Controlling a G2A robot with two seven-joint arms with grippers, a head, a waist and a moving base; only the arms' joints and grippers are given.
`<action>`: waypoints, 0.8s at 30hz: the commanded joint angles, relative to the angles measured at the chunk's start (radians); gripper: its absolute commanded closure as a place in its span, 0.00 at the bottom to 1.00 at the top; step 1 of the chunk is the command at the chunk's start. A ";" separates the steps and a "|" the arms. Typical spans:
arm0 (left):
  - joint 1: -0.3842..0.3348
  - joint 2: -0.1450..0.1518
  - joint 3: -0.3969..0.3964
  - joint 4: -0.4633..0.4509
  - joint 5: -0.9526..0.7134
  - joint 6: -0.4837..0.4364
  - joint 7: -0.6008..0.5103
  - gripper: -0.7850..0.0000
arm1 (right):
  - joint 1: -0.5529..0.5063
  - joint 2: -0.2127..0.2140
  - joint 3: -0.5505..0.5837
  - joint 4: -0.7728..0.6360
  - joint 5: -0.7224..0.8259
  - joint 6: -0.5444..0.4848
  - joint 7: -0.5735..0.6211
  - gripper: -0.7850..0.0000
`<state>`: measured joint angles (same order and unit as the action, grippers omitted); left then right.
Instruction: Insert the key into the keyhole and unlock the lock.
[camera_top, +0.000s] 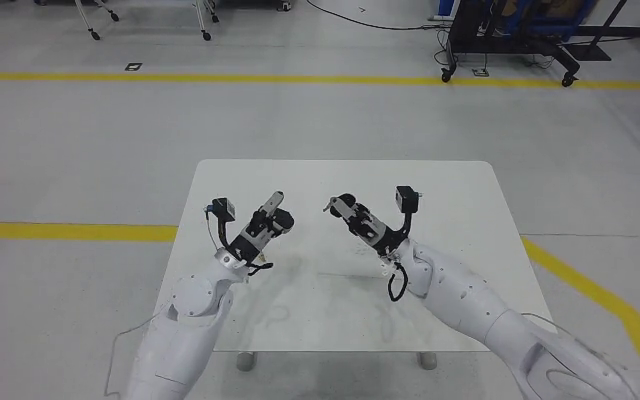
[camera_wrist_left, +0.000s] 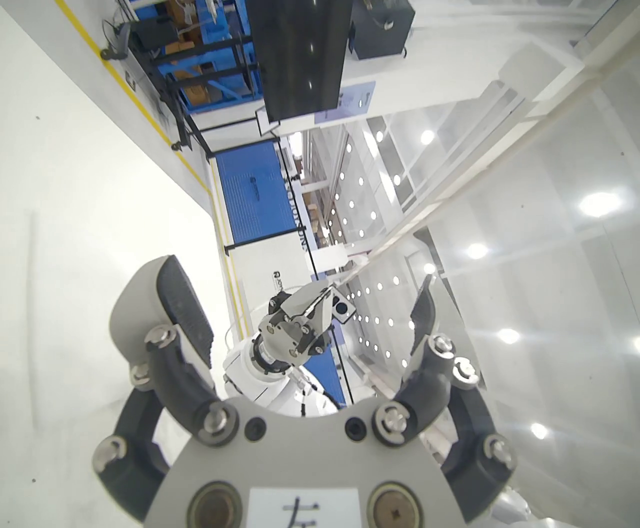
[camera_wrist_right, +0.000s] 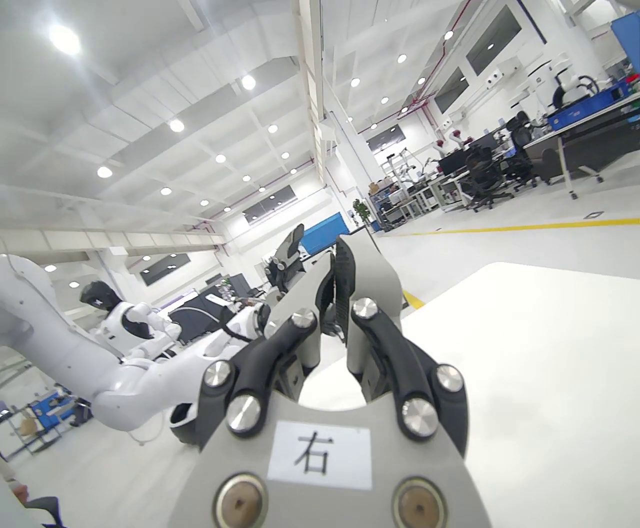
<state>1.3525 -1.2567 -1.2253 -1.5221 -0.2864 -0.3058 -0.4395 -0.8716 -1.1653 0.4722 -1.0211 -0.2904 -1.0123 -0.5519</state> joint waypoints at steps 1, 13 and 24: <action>-0.017 -0.007 0.034 0.011 -0.022 -0.029 -0.014 0.00 | 0.001 0.002 -0.011 -0.021 0.079 0.000 0.054 1.00; -0.080 -0.012 0.083 0.022 0.288 -0.148 0.029 0.07 | -0.006 0.005 0.009 0.000 0.330 0.000 0.348 1.00; -0.055 -0.017 0.109 0.022 0.396 -0.163 0.121 0.44 | -0.032 -0.017 0.089 0.011 0.494 0.000 0.592 1.00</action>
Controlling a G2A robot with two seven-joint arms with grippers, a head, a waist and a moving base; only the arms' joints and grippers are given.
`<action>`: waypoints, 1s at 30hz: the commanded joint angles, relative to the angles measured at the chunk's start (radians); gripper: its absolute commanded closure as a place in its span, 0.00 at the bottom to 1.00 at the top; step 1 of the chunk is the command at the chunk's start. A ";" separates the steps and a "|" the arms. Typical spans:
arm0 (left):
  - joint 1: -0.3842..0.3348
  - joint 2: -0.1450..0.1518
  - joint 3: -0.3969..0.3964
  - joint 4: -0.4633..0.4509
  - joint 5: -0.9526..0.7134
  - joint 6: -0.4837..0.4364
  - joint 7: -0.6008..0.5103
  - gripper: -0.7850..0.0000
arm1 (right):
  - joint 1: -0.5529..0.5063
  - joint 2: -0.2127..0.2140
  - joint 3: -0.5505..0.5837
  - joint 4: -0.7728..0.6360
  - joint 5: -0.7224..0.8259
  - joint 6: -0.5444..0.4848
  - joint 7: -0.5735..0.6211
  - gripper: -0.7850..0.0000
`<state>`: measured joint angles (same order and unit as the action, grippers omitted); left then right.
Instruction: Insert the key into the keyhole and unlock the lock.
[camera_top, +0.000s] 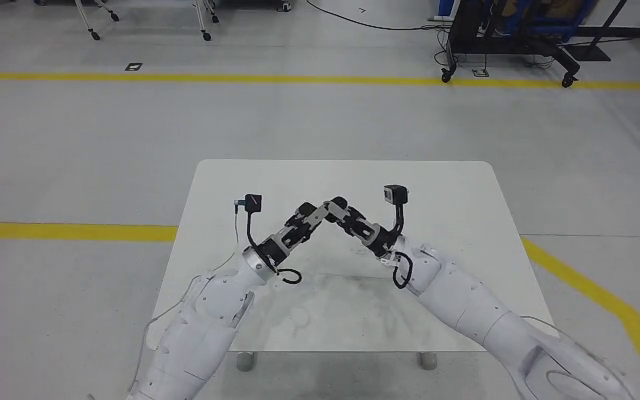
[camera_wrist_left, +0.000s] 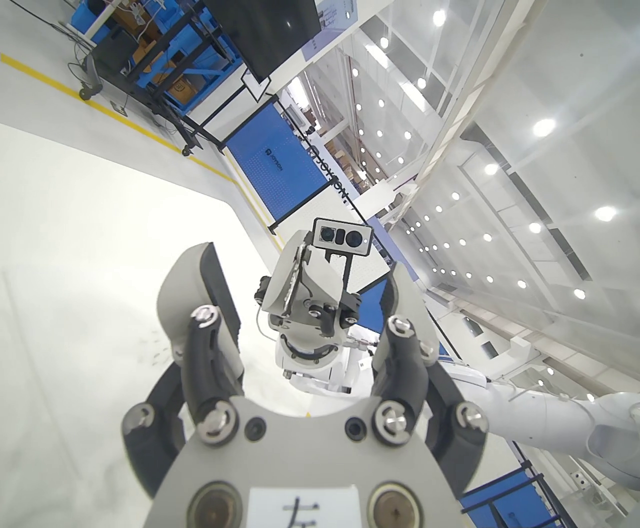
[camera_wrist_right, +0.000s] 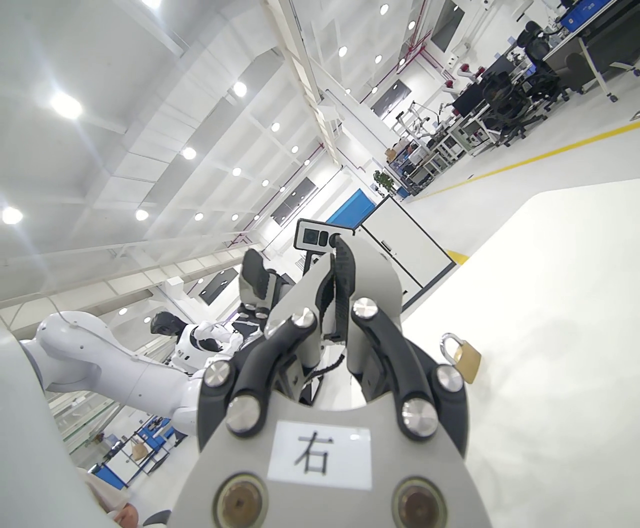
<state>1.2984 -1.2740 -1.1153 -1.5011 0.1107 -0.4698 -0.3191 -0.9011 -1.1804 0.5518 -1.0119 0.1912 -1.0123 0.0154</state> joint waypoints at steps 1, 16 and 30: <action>-0.002 0.000 -0.003 0.002 -0.003 0.001 0.003 0.57 | -0.006 -0.005 0.018 0.002 0.024 0.000 0.047 1.00; -0.030 -0.004 0.007 0.042 0.004 -0.006 -0.014 0.78 | -0.060 -0.046 0.167 0.030 0.144 0.000 0.305 1.00; -0.080 -0.019 0.048 0.104 -0.020 -0.029 -0.009 0.77 | -0.096 -0.087 0.292 0.059 0.167 0.000 0.450 1.00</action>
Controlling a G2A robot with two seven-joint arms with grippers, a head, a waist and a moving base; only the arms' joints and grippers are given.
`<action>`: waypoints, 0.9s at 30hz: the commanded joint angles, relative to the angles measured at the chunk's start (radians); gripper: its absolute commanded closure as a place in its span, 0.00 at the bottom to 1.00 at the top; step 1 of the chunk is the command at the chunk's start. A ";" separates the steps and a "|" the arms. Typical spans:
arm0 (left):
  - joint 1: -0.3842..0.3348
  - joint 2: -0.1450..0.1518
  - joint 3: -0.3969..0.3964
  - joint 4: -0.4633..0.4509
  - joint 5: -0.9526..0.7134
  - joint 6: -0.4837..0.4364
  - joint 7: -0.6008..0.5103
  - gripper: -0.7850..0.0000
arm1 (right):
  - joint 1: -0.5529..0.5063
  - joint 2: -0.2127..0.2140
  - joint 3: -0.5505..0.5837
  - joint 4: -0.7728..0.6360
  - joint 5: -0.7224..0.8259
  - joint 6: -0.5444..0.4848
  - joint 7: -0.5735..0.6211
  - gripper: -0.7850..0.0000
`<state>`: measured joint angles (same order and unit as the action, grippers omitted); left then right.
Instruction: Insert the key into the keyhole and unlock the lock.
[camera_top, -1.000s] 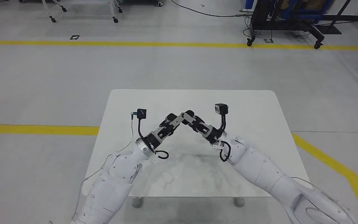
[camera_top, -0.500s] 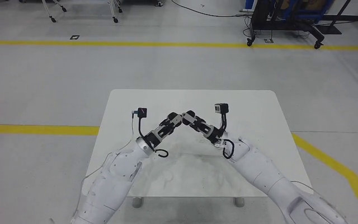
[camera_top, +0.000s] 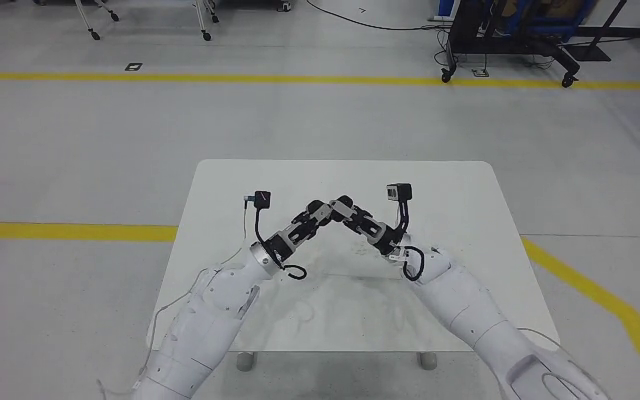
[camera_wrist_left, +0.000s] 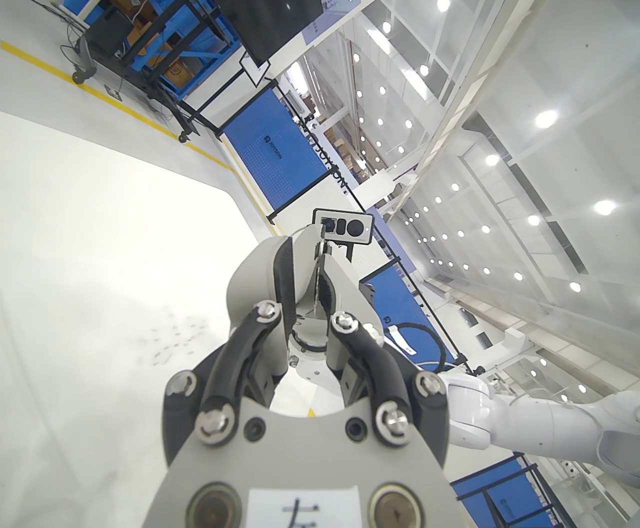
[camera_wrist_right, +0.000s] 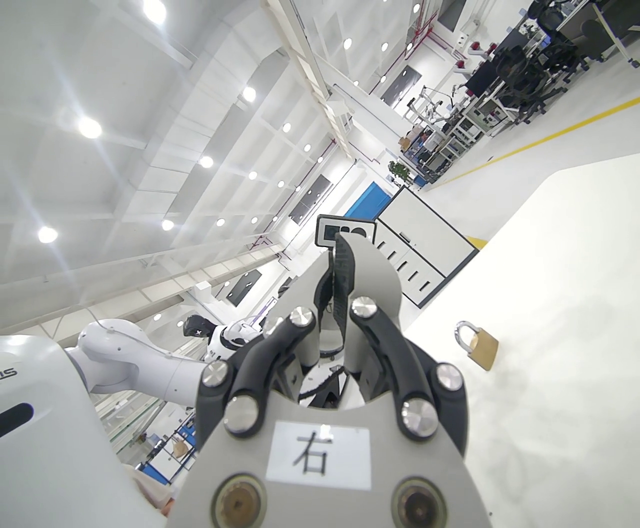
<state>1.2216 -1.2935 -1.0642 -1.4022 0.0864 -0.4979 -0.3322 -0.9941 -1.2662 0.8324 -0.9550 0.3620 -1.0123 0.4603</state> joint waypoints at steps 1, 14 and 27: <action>-0.005 0.000 -0.006 0.007 0.006 -0.002 0.009 0.75 | -0.006 -0.004 0.021 0.001 -0.007 0.000 0.009 1.00; 0.000 0.003 -0.007 0.001 -0.014 -0.029 -0.056 0.86 | -0.017 -0.033 0.102 0.024 -0.036 0.000 0.073 1.00; -0.009 -0.002 -0.006 0.005 0.026 0.016 0.000 1.00 | -0.013 -0.061 0.149 0.046 -0.038 0.000 0.134 1.00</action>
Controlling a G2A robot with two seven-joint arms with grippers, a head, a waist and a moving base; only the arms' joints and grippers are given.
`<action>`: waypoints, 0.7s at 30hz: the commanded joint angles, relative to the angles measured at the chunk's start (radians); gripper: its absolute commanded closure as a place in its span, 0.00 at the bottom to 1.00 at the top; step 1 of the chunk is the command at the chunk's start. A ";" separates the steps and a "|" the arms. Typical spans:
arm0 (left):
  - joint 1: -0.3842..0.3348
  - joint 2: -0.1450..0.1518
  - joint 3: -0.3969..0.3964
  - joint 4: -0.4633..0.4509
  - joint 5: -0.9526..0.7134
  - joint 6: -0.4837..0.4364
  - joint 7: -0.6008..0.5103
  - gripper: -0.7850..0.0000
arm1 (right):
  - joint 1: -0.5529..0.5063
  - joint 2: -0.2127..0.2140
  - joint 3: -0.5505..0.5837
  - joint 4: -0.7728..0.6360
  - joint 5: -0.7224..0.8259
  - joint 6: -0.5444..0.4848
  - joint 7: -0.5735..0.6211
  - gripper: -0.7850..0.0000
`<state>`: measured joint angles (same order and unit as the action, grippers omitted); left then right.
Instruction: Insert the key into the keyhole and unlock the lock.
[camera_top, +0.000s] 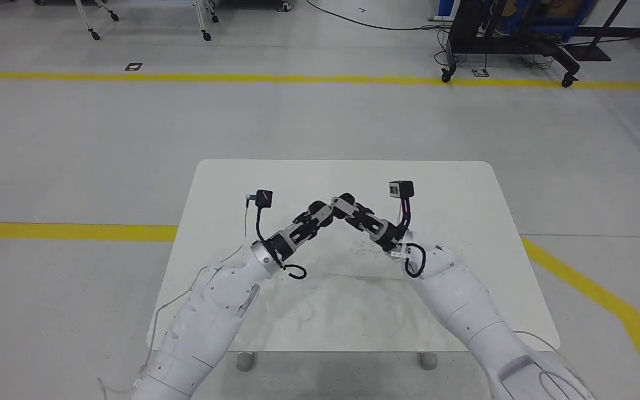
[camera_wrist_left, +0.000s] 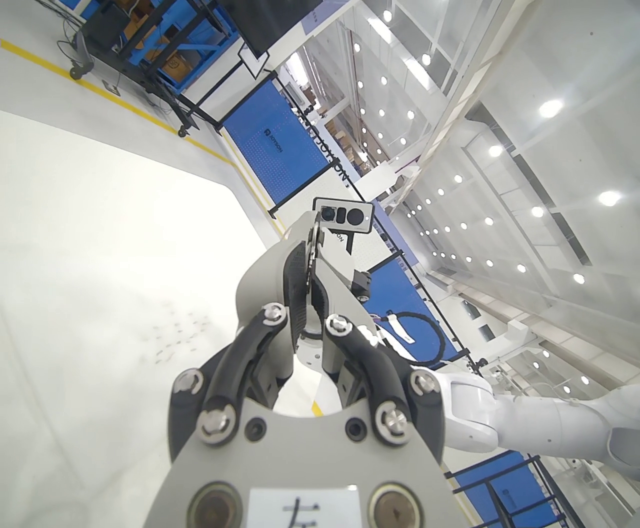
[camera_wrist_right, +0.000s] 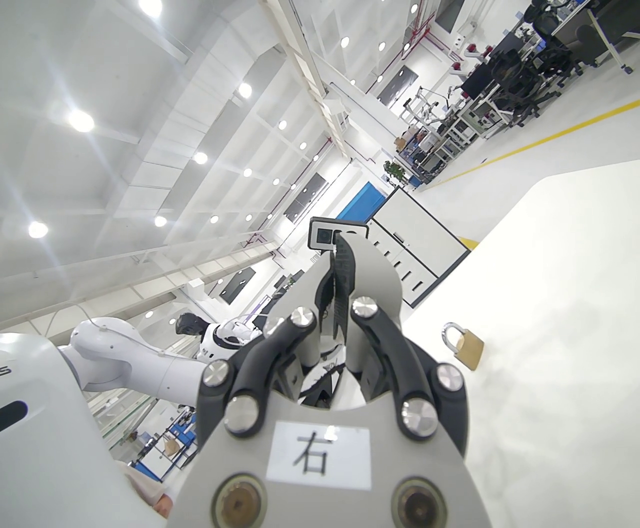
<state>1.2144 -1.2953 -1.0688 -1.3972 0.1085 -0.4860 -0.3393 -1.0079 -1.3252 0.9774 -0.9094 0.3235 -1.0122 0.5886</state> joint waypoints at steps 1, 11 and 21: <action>-0.004 -0.001 -0.003 0.001 0.006 0.006 0.010 1.00 | 0.000 -0.003 0.008 0.001 0.002 0.000 0.010 1.00; -0.009 0.001 -0.021 0.002 0.019 0.007 0.020 1.00 | 0.001 -0.016 0.055 -0.002 -0.005 0.000 0.042 0.00; -0.007 0.003 -0.045 -0.010 0.027 0.020 0.049 1.00 | 0.000 -0.017 0.057 -0.003 -0.005 0.000 0.041 0.00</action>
<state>1.2079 -1.2925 -1.1134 -1.4074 0.1358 -0.4658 -0.2898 -1.0076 -1.3417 1.0347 -0.9122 0.3183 -1.0123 0.6295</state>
